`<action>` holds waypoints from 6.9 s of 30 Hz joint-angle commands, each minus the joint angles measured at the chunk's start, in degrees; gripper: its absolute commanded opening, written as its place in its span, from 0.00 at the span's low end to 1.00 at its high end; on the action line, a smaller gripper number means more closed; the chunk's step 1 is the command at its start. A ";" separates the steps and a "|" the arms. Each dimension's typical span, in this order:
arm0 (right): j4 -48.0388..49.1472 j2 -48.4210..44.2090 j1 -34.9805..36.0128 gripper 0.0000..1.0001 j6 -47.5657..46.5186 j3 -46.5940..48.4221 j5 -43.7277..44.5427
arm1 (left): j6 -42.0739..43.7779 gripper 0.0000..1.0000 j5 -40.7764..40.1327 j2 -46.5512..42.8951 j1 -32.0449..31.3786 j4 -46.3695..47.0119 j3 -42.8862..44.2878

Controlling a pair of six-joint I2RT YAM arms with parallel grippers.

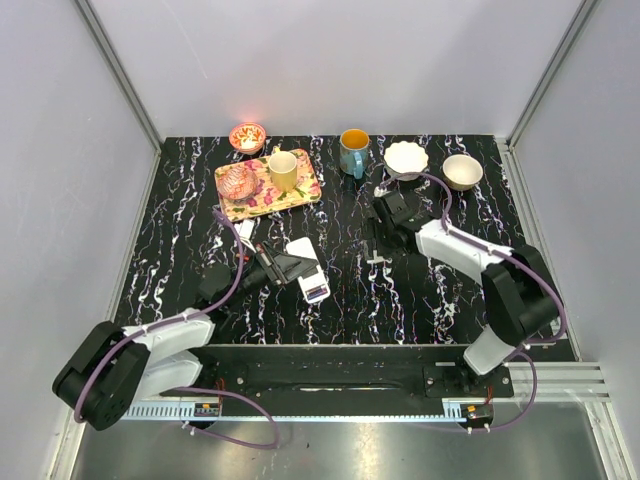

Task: Load the batteries into the remote control
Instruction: Pick up the battery cover at the center of the board, then load the battery cover into the remote control.

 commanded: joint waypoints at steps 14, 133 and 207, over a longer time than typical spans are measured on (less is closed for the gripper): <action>-2.13 12.75 0.31 0.84 -6.81 10.10 0.84 | -2.34 0.00 3.20 -0.20 0.59 11.54 -1.89; -39.84 -9.22 18.94 0.00 -0.83 27.06 -5.67 | -10.43 0.00 -8.93 31.35 -3.81 29.82 12.88; -38.70 6.61 20.35 0.00 -1.10 33.57 -5.13 | -7.71 0.00 -11.66 31.96 -8.91 35.53 11.83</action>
